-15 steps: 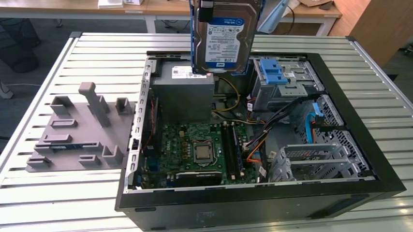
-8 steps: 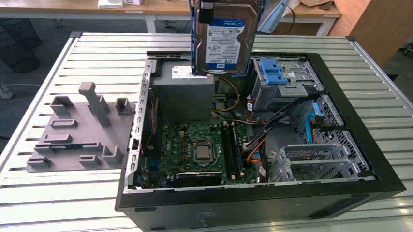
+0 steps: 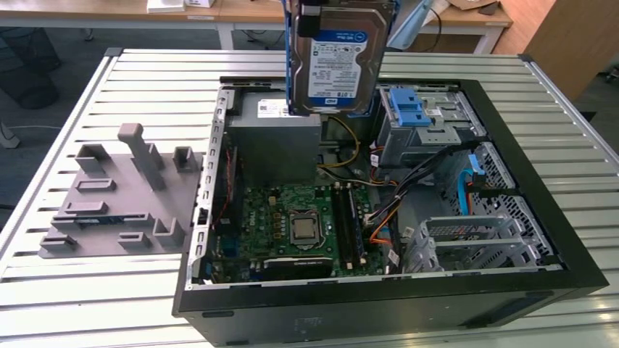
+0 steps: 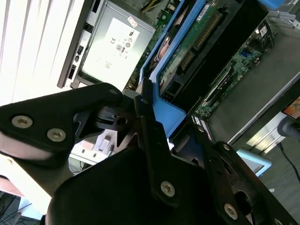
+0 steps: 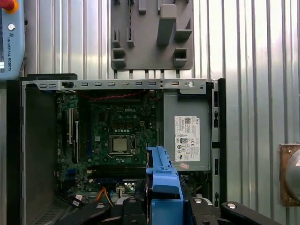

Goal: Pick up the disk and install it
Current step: 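Pick up the disk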

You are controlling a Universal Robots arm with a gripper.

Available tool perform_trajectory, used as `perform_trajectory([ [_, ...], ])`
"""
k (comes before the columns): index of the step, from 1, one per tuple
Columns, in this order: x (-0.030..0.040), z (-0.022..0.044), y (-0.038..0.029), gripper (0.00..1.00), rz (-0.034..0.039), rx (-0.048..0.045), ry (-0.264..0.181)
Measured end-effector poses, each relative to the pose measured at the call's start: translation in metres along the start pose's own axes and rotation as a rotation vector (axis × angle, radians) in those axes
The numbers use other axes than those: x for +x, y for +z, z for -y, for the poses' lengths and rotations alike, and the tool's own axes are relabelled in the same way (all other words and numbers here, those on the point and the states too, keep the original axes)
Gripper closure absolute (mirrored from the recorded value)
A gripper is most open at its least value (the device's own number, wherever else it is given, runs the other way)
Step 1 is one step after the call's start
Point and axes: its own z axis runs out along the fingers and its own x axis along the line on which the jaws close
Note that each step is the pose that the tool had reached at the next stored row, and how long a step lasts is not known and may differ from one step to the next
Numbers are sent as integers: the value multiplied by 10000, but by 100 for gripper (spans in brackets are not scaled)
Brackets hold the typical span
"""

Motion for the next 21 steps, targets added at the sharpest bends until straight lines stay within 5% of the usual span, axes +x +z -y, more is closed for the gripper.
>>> perform_trajectory([
  [21,131,4,-2,64,0,0,1],
])
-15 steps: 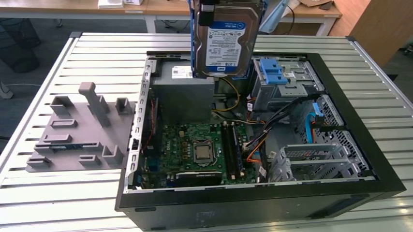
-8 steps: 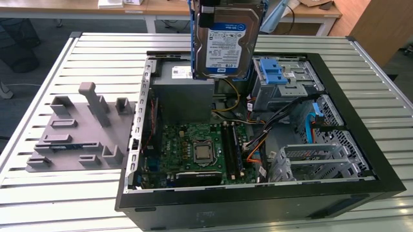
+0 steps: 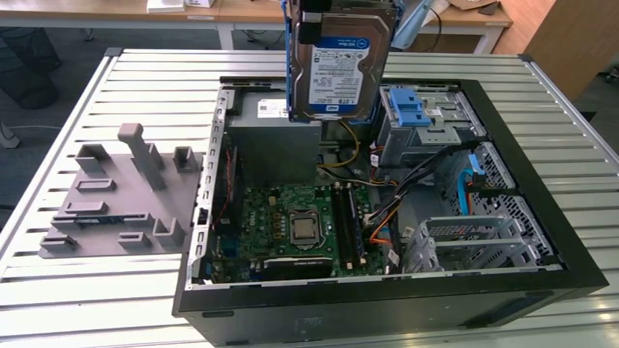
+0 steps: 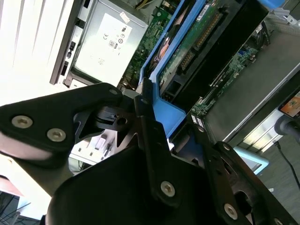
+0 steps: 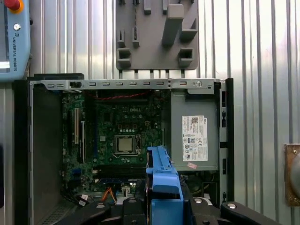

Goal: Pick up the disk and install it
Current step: 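Pick up the disk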

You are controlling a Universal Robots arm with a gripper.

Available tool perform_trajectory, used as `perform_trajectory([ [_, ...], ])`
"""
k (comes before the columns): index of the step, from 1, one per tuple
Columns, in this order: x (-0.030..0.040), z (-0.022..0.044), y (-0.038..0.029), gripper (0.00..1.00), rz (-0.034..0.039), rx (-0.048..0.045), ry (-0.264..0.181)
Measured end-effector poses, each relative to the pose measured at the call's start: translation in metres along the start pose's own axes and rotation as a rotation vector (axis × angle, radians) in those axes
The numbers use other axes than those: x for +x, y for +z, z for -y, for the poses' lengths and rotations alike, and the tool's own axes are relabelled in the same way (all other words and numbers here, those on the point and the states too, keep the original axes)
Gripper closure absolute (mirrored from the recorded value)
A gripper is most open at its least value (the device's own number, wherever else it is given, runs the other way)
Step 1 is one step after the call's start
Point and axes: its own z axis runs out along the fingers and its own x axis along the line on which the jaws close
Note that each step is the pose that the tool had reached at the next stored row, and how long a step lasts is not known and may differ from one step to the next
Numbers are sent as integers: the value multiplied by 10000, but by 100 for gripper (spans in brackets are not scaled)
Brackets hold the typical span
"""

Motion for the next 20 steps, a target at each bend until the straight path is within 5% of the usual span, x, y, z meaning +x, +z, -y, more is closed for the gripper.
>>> perform_trajectory([
  [20,108,4,-1,64,0,0,0],
])
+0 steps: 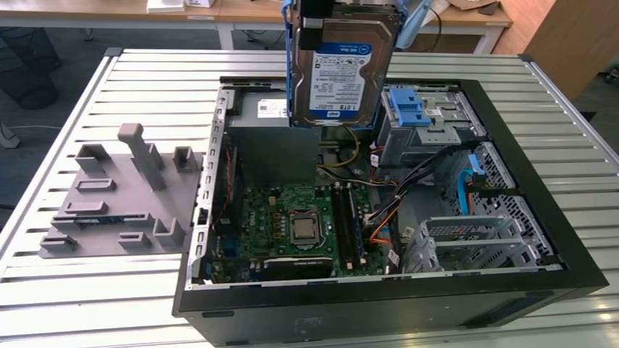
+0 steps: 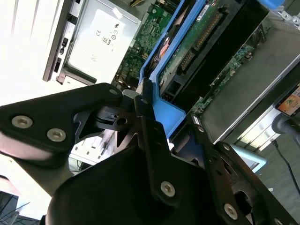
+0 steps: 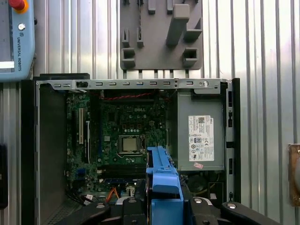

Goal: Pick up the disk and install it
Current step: 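Pick up the disk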

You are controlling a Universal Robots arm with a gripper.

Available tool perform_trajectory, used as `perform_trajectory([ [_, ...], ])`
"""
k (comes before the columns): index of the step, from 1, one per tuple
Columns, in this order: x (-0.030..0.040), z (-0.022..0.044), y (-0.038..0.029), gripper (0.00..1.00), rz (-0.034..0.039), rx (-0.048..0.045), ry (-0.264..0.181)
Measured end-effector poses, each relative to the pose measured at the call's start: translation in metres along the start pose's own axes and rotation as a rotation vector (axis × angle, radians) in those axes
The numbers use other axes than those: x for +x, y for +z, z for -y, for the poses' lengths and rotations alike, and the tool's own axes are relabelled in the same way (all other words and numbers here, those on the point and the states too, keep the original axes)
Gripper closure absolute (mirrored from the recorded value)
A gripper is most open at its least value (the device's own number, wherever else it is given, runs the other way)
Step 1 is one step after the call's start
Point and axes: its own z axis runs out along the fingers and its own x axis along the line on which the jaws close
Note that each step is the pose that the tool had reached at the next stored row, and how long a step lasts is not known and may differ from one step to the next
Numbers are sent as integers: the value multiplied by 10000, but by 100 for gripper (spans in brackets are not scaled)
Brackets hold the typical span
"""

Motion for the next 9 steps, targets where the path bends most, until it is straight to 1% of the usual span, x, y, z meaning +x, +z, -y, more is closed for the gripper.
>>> perform_trajectory([
  [9,54,2,0,64,0,0,0],
])
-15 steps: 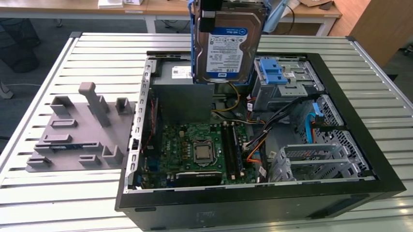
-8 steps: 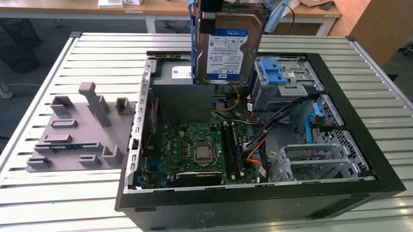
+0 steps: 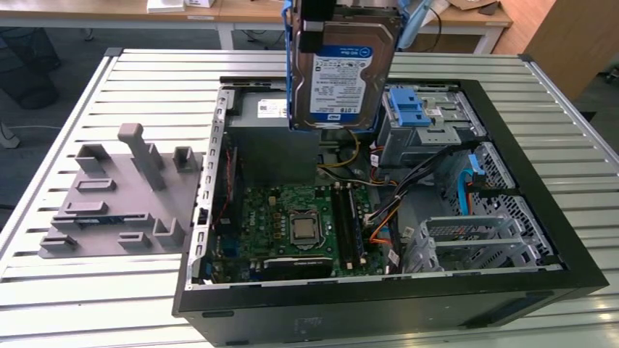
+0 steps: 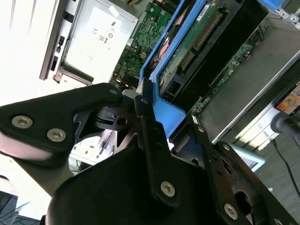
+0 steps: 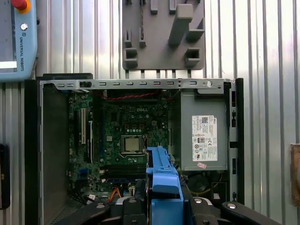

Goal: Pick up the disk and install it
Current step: 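Pick up the disk, then insert the disk into the insertion slot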

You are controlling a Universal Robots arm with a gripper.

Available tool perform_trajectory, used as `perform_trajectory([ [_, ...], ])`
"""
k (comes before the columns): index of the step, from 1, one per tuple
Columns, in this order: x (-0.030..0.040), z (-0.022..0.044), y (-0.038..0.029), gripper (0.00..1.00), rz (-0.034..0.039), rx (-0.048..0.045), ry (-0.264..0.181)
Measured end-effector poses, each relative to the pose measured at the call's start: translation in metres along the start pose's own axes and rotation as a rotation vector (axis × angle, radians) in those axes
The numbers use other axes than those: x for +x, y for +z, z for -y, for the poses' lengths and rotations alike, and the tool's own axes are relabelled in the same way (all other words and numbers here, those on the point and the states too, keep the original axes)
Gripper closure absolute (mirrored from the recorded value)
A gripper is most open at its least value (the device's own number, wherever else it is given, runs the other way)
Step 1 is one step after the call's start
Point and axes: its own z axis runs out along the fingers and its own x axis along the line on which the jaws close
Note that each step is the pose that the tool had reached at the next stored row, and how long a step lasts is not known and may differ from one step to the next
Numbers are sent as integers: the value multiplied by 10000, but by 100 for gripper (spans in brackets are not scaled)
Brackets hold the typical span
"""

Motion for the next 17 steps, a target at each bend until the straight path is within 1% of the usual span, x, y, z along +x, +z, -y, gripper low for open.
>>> perform_trajectory([
  [6,37,1,0,64,0,0,0],
  [17,46,1,-1,64,-1,-1,0],
])
